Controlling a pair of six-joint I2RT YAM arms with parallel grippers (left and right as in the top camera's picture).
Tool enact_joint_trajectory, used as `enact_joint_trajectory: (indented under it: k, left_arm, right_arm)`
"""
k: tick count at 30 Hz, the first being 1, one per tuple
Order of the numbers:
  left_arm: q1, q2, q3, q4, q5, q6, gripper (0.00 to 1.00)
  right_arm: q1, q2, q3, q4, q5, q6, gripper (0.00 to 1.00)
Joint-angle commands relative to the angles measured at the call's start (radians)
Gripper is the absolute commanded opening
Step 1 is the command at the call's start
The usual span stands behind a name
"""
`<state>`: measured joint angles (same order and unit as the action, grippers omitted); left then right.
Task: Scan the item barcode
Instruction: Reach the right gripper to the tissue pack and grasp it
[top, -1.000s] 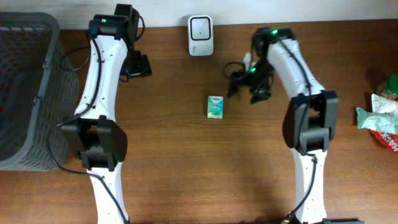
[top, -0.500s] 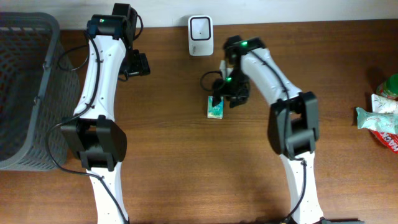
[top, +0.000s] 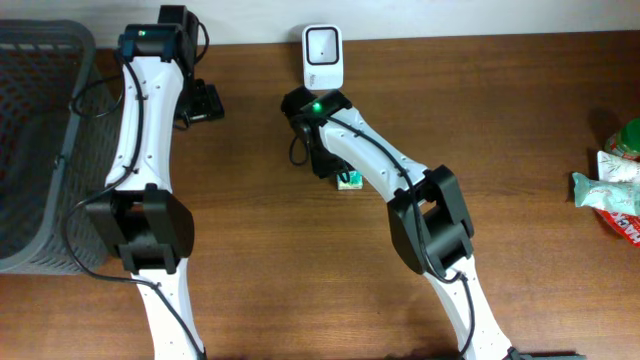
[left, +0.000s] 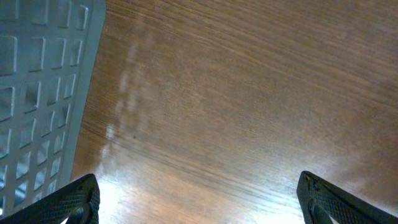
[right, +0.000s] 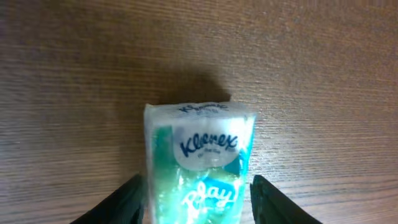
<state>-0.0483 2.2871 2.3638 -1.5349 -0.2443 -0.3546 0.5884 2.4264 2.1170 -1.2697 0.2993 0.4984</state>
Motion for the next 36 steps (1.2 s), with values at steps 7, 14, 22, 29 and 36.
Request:
enact_joint_trajectory:
  k: [7, 14, 22, 29, 36]
  left_arm:
    - [-0.003, -0.013, -0.007, -0.003, -0.017, 0.004, 0.99]
    - [-0.003, -0.013, -0.007, -0.003, -0.014, 0.004, 0.99]
    - [-0.003, -0.013, -0.007, -0.003, -0.014, 0.004, 0.99]
    - [-0.003, -0.013, -0.007, -0.003, -0.014, 0.004, 0.99]
    - [-0.003, -0.013, -0.007, -0.003, -0.014, 0.004, 0.99]
  right_arm:
    - [0.045, 0.018, -0.016, 0.018, 0.048, 0.019, 0.44]
    - [0.013, 0.018, -0.119, 0.088, 0.05, 0.015, 0.41]
    - [-0.064, -0.009, 0.185, -0.099, -0.266, -0.104, 0.04]
    - [-0.302, 0.011, 0.072, -0.006, -1.163, -0.357, 0.05]
    - [-0.402, 0.007, -0.23, 0.168, -1.084, -0.324, 0.36]
